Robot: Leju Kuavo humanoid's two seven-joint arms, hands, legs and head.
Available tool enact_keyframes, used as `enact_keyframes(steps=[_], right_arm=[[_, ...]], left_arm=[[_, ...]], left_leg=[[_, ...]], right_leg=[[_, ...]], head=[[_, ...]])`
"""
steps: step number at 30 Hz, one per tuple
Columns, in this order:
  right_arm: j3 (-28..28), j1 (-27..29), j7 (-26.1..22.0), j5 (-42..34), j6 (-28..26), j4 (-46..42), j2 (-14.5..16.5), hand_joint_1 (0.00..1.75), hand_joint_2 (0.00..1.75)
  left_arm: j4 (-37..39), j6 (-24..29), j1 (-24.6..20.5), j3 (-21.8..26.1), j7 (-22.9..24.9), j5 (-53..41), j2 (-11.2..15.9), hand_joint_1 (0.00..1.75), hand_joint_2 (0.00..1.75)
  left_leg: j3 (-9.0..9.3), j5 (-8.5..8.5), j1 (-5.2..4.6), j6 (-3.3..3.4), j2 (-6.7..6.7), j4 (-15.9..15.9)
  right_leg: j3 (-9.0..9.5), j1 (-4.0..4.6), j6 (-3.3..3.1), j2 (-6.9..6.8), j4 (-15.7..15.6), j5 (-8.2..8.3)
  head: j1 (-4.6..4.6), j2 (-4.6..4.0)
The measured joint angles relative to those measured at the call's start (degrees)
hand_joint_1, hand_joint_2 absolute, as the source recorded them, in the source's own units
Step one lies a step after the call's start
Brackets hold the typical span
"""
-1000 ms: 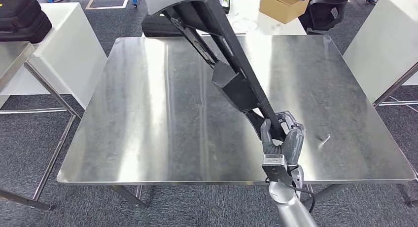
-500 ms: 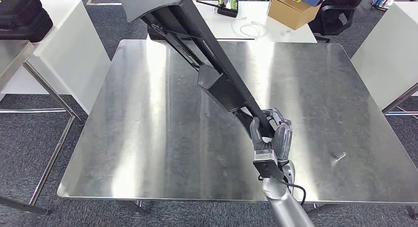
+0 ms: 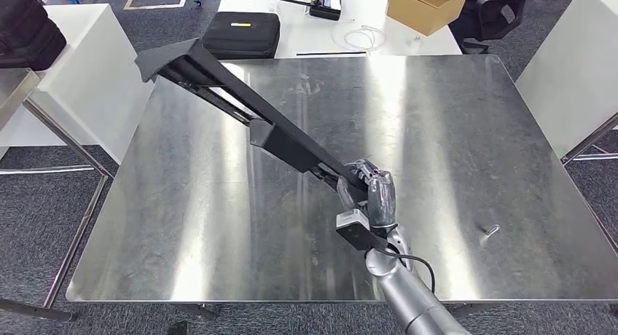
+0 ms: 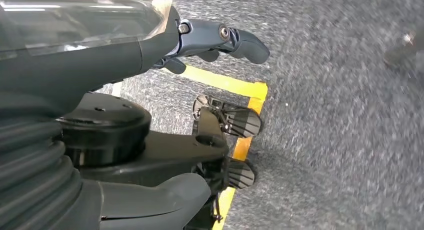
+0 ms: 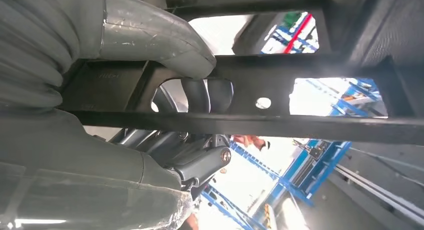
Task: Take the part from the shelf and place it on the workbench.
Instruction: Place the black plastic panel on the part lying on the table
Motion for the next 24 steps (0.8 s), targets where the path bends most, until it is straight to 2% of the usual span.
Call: enact_keyframes(steps=[6, 10, 17, 22, 24], right_arm=[[0.7, -4.2, -0.1, 0.9, -1.5, 7.7, 1.7, 1.75, 1.75], [0.6, -4.9, 0.0, 3.1, -1.5, 9.6, 2.2, 1.75, 1.75], [-5.0, -6.3, 0.8, 25.5, -1.5, 11.3, 5.0, 1.75, 1.75], [-15.8, -7.1, 1.2, 47.2, -1.6, 10.0, 9.1, 1.75, 1.75], [-19.1, -7.2, 2.9, 54.0, -1.6, 8.1, 10.2, 1.75, 1.75]], left_arm=[[0.0, -0.3, -1.0, -1.2, 1.0, -1.2, -0.2, 0.0, 1.75], [0.0, -0.5, -1.0, -1.5, 1.1, -1.6, -0.2, 0.0, 1.75], [0.0, -2.2, -2.3, -3.1, 3.5, -5.0, -0.3, 0.0, 1.75], [0.0, -3.5, -3.3, -4.3, 5.2, -6.8, -0.3, 0.0, 1.75], [0.0, -4.0, -3.7, -4.8, 5.9, -7.4, -0.4, 0.0, 1.75]], left_leg=[[0.02, 0.18, 0.01, -1.34, 0.01, -0.1], [0.02, 0.19, -0.13, -1.53, 0.02, 0.0], [-0.12, 0.15, -0.28, -1.48, 0.0, 0.3], [-0.14, 0.15, -0.33, -1.47, -0.01, 0.4], [-0.14, 0.15, -0.34, -1.47, -0.02, 0.4]], right_leg=[[0.05, 0.06, -0.3, -0.07, 0.0, 0.18], [0.12, -0.07, -0.25, -0.11, 0.0, 0.21], [0.16, -0.25, -0.2, -0.19, 0.0, 0.24], [0.17, -0.31, -0.15, -0.21, 0.0, 0.28], [0.18, -0.31, -0.14, -0.21, 0.0, 0.28]], head=[[0.01, -0.01], [0.01, -0.01], [0.01, -0.01], [0.01, 0.0], [0.01, 0.0]])
